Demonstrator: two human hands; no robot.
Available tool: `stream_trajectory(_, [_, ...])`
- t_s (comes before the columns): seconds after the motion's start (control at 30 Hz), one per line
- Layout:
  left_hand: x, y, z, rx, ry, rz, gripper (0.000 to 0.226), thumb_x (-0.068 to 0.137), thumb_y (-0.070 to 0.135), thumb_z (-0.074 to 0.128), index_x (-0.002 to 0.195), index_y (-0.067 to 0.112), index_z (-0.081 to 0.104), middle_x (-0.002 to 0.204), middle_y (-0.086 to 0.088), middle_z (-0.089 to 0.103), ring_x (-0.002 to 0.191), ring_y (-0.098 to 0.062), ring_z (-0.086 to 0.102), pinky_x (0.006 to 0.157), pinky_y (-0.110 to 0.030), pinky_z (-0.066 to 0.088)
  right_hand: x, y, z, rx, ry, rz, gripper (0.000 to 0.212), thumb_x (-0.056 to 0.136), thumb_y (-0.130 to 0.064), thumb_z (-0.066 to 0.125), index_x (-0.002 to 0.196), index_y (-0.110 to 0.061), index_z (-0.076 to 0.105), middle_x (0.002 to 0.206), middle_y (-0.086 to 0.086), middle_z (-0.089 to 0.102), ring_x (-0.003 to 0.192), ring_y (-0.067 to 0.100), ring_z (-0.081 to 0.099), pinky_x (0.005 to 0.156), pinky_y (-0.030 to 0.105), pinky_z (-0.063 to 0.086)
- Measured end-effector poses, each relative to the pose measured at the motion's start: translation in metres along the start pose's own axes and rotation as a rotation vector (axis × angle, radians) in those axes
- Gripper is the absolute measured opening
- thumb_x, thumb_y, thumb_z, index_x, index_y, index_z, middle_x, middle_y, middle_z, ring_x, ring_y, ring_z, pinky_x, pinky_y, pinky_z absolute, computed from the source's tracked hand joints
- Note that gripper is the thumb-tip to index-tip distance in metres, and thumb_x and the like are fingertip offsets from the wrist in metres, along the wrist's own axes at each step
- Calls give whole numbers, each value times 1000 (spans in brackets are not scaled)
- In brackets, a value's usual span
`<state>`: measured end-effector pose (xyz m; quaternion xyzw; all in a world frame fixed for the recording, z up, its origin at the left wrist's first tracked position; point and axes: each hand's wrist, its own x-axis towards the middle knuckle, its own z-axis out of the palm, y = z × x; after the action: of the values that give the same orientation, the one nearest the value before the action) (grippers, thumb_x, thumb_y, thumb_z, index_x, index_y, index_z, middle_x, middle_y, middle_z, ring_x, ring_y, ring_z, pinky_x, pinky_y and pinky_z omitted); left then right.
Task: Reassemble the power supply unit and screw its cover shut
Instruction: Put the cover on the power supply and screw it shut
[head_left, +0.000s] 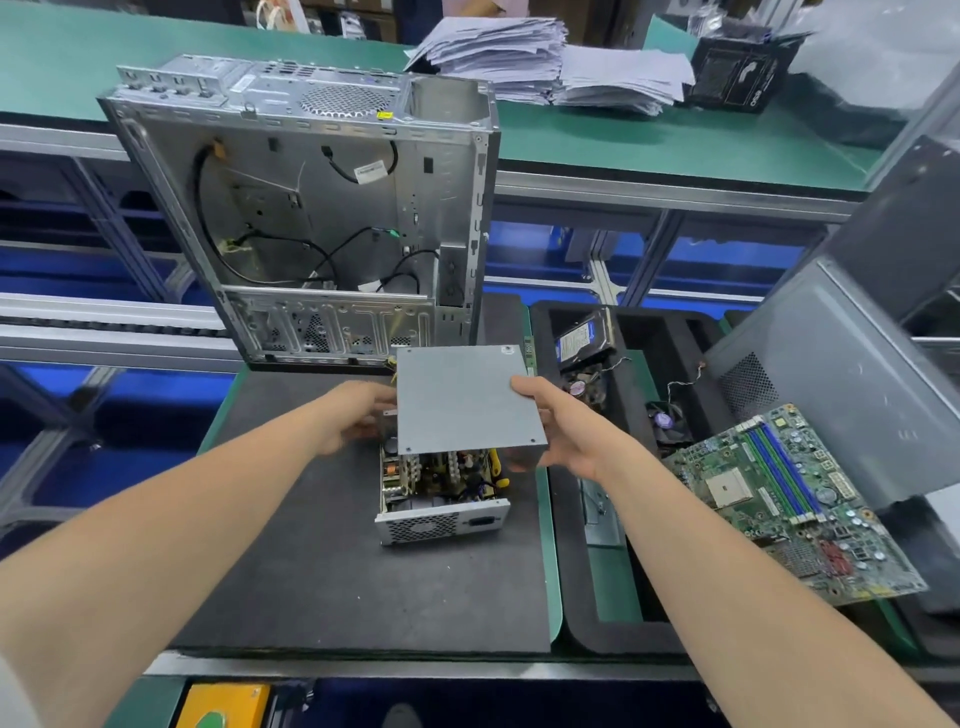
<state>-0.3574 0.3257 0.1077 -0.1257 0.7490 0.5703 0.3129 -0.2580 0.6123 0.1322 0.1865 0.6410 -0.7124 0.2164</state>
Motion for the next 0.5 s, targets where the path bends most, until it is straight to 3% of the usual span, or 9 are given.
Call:
stream_trajectory(0.03, [-3,-1,0,-57,-15,6,33,99,29,60,126,12,69,126,-13,69,116,-31,62,105,-46,50,-1,2,1,9,-1,3,60,72,-60,83,118,-22,78,122,19,74,105,36,75,80,55,62])
stream_trajectory(0.07, [-6,0,2,-103,-3,5,32,98,32,59,123,14,70,121,-11,70,106,-28,62,98,-42,50,-2,4,2,17,-7,4,57,71,-60,84,115,-23,80,122,18,74,102,35,76,78,53,62])
stream_trajectory(0.13, [-14,1,2,-95,67,-10,29,95,40,60,113,20,68,95,-6,61,73,-19,51,70,-32,41,-3,7,4,18,-26,6,50,70,-60,84,108,-26,82,112,15,77,99,34,77,78,53,62])
stream_trajectory(0.2, [-19,0,-2,-15,75,-41,36,92,49,61,111,19,66,74,-3,47,58,-15,38,57,-28,33,-3,13,6,22,-40,8,49,70,-59,86,106,-27,83,106,13,78,102,35,76,80,56,62])
stream_trajectory(0.3, [-32,0,-9,48,-18,-73,47,91,60,57,119,22,63,65,-6,55,50,-21,53,50,-26,44,-4,18,10,15,-47,23,58,72,-60,84,117,-24,80,129,18,71,109,37,73,81,53,62])
stream_trajectory(0.4, [-43,-5,-16,28,-133,-71,63,83,75,54,127,31,57,84,-18,77,66,-34,71,63,-36,57,-6,21,14,9,-58,25,62,75,-59,82,123,-20,77,131,20,70,109,39,74,81,51,62])
stream_trajectory(0.5, [-48,-13,-22,-71,-328,-51,82,77,86,55,138,31,56,123,-31,68,95,-42,71,78,-40,59,-6,23,15,-5,-68,20,64,75,-60,81,125,-21,75,126,16,73,110,38,74,87,51,61])
